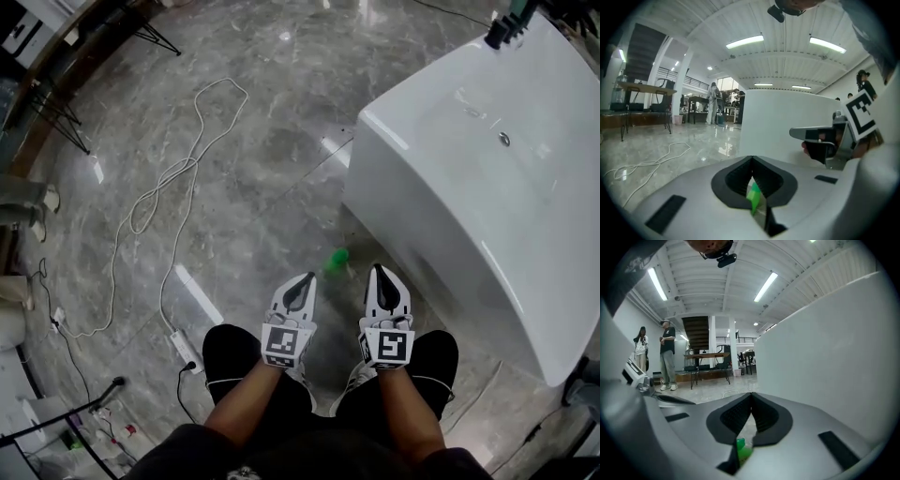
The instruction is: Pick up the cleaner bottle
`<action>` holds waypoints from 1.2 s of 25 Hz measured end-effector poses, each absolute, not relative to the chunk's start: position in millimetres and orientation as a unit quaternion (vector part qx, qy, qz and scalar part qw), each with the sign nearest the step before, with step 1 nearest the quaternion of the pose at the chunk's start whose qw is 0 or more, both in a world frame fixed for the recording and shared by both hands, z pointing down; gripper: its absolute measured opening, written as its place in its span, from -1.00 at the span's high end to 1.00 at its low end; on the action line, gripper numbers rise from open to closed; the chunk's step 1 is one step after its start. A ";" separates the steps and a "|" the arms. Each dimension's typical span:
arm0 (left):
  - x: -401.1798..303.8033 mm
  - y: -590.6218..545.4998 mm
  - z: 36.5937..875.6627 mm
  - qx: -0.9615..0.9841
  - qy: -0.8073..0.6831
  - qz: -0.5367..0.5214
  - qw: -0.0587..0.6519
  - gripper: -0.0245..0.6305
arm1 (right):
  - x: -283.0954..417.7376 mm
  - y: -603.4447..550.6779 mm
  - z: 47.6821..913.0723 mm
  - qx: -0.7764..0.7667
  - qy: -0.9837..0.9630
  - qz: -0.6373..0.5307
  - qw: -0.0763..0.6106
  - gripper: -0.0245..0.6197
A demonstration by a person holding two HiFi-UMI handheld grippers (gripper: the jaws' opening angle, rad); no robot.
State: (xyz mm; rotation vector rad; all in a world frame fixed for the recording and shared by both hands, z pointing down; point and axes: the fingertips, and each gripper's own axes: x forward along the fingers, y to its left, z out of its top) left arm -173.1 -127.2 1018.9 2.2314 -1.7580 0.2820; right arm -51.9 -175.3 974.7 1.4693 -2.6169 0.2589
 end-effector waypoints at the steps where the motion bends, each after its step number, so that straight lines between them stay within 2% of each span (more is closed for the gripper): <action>1: -172.0 -126.7 1027.1 0.771 -0.613 0.097 0.144 0.91 | -52.8 -176.9 982.4 0.485 -0.868 0.082 0.065 0.87; 7: -164.8 -132.1 1077.8 0.770 -0.608 0.118 0.154 0.91 | -54.8 -182.4 1010.1 0.479 -0.873 0.059 0.073 0.87; 12: -159.7 -132.3 1094.5 0.776 -0.606 0.138 0.107 0.90 | -54.9 -175.1 1014.2 0.469 -0.879 0.056 0.066 0.87; 14: -152.2 -132.2 1100.2 0.785 -0.594 0.140 0.105 0.77 | -53.7 -170.7 1014.0 0.464 -0.882 0.063 0.056 0.87; 15: -148.8 -132.6 1102.8 0.790 -0.587 0.142 0.105 0.60 | -53.1 -169.3 1012.8 0.463 -0.883 0.065 0.053 0.87; 17: -144.0 -134.2 1108.8 0.799 -0.573 0.146 0.107 0.39 | -51.6 -167.8 1009.4 0.462 -0.883 0.063 0.049 0.87; 22: -143.2 -145.1 1136.9 0.808 -0.554 0.168 0.108 0.06 | -45.8 -164.3 1004.5 0.470 -0.880 0.063 0.041 0.87; 30: -131.3 -169.1 1207.3 0.820 -0.516 0.214 0.122 -0.05 | -44.6 -156.7 995.0 0.466 -0.883 0.054 0.032 0.87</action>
